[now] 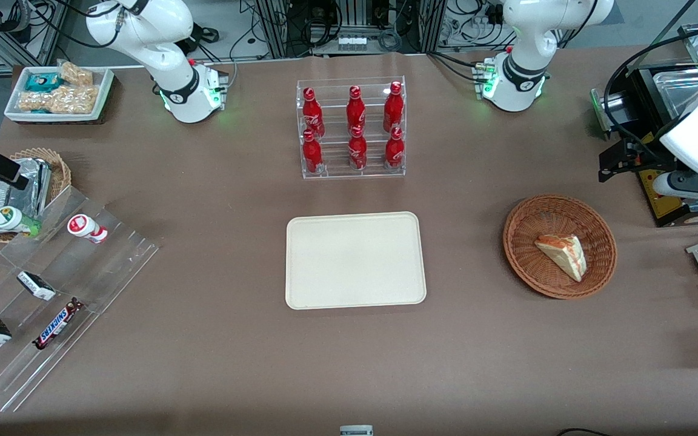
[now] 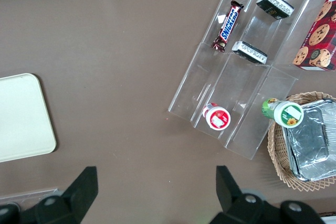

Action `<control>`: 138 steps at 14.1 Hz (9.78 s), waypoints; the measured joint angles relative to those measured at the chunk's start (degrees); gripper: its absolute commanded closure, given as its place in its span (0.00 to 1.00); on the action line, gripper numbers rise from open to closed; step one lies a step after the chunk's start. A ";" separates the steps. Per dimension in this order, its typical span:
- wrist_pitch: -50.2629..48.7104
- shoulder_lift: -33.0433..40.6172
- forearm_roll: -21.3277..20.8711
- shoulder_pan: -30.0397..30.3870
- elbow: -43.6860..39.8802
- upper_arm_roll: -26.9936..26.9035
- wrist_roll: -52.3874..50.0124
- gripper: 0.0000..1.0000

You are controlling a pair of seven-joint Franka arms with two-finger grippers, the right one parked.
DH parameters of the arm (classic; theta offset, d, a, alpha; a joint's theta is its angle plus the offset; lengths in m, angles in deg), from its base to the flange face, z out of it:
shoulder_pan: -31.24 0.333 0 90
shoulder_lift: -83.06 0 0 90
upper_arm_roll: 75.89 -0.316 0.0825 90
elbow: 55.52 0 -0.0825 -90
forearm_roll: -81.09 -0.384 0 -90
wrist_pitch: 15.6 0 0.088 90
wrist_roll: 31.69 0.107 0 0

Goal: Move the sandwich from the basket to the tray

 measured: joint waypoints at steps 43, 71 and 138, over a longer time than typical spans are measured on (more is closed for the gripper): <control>52.25 -14.86 -4.84 4.76 35.56 -0.78 -60.33 0.98; 39.19 -43.10 -6.34 -39.31 -10.20 1.92 -60.72 0.87; -1.26 1.09 1.46 -0.14 0.45 -1.02 -2.11 0.00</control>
